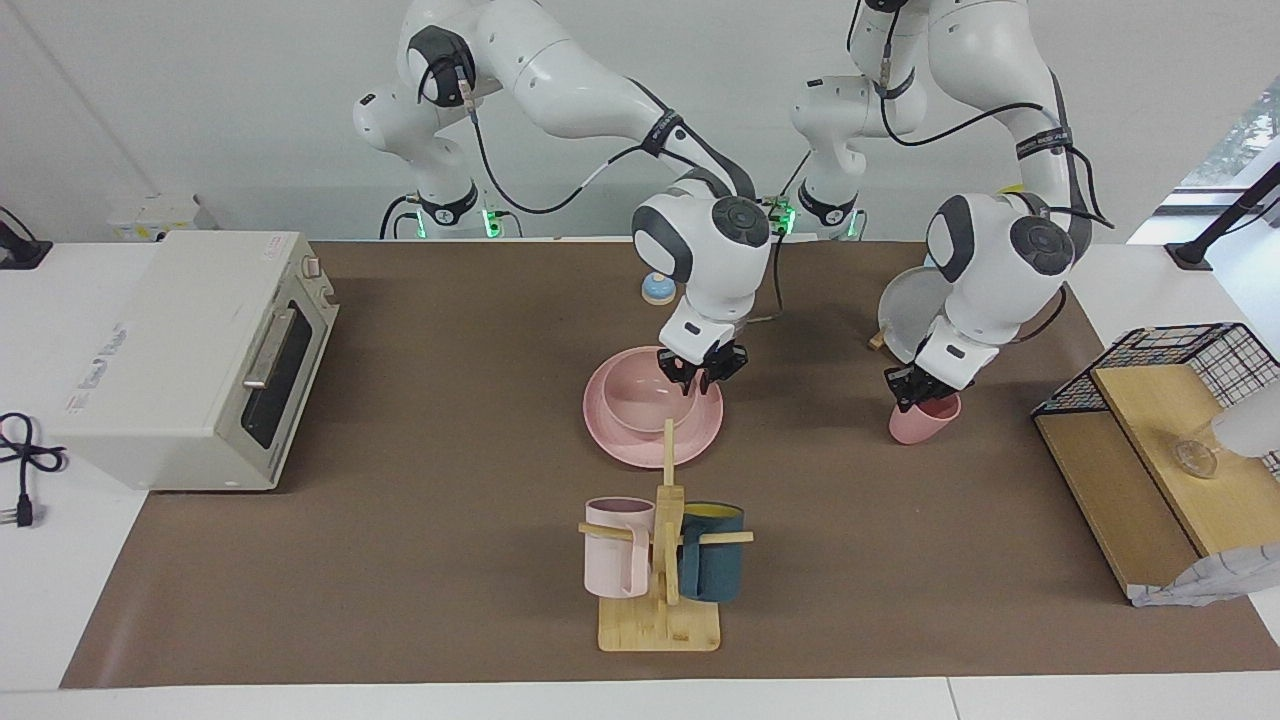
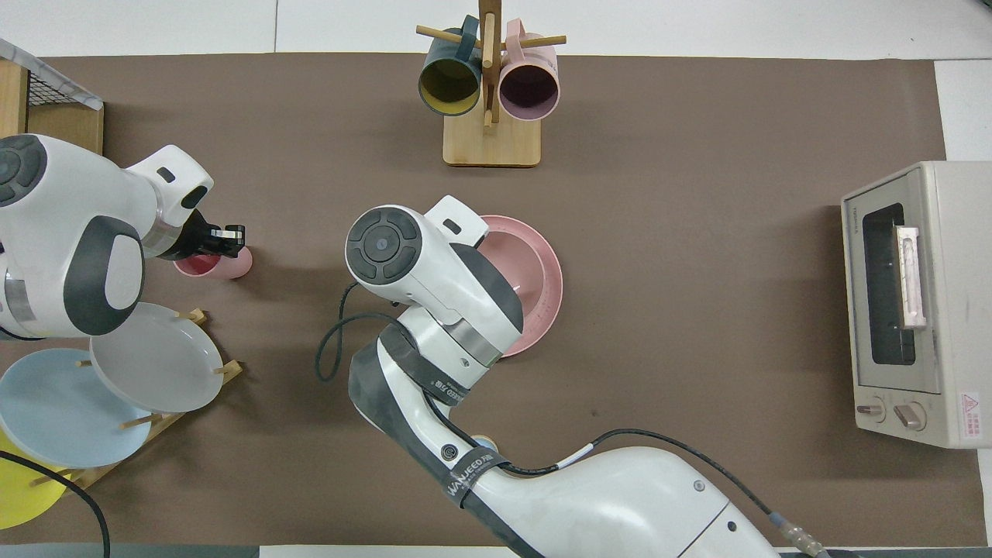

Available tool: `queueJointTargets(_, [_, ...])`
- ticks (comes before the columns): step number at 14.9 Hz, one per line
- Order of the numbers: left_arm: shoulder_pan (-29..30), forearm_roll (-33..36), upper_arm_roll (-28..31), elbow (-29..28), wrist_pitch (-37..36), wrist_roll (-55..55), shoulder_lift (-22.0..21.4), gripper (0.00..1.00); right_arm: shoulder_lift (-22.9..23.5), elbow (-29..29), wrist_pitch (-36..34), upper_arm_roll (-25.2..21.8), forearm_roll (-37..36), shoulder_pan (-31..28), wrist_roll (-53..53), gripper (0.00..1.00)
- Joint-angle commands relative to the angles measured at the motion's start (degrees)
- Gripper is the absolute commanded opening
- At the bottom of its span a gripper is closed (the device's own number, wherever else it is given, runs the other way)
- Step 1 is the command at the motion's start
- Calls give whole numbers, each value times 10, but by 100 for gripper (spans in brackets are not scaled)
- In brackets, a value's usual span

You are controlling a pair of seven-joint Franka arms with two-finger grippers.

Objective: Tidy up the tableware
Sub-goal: 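Lift the cup with the left gripper while the right gripper withdraws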

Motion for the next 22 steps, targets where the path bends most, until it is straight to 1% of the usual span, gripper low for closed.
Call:
queueJointTargets(1, [-4,-6,4,27,-30,8,0,0,-11,20,-22,2,9,-11,9,91])
queueJointTargets(2, [-5,-6,4,52,-60,7,1,0,-19,24,-33,1,4,-28,5,100])
queueJointTargets(4, [-10,-6,2,114,-138,0,3,0,-53,21,-52,1,8,-66,-13,100])
queueJointTargets(5, [-20,-6,2,142,-165,-11,6,0,-78,11,-71,1,11,-79,-31,100])
queueJointTargets(7, [-42,-6,2,205,-229,-58,10,0,-112,3,-117,1,11,-116,-50,100])
queueJointTargets(8, [-63,-7,2,237,-261,-89,20,0,-133,-9,-136,1,13,-145,-77,100])
queueJointTargets(10, [-111,-8,1,318,-323,-175,55,0,-167,-21,-177,-1,15,-191,-170,100])
queueJointTargets(11, [-133,-11,0,355,-340,-215,70,0,-174,-23,-200,-6,15,-209,-199,100])
queueJointTargets(12, [-158,-19,0,382,-344,-258,82,0,-184,-30,-219,-27,15,-216,-216,100])
queueJointTargets(13, [-186,-27,0,390,-341,-293,86,0,-213,-44,-229,-46,15,-218,-218,100])
queueJointTargets(14, [-213,-31,0,390,-331,-326,86,0,-245,-65,-225,-53,15,-223,-220,100])
queueJointTargets(15, [-235,-32,0,392,-317,-354,93,0,-262,-73,-228,-57,17,-242,-233,100])
queueJointTargets(17, [-282,-31,0,405,-288,-410,121,0,-285,-75,-246,-63,24,-269,-287,100])
queueJointTargets(19, [-303,-31,0,408,-269,-430,139,0,-309,-105,-246,-96,26,-292,-324,100])
queueJointTargets(20, [-311,-31,0,419,-263,-443,151,0,-320,-117,-246,-105,27,-306,-360,100])
queueJointTargets(22, [-334,-29,3,432,-258,-460,180,0,-343,-135,-261,-136,27,-311,-408,100])
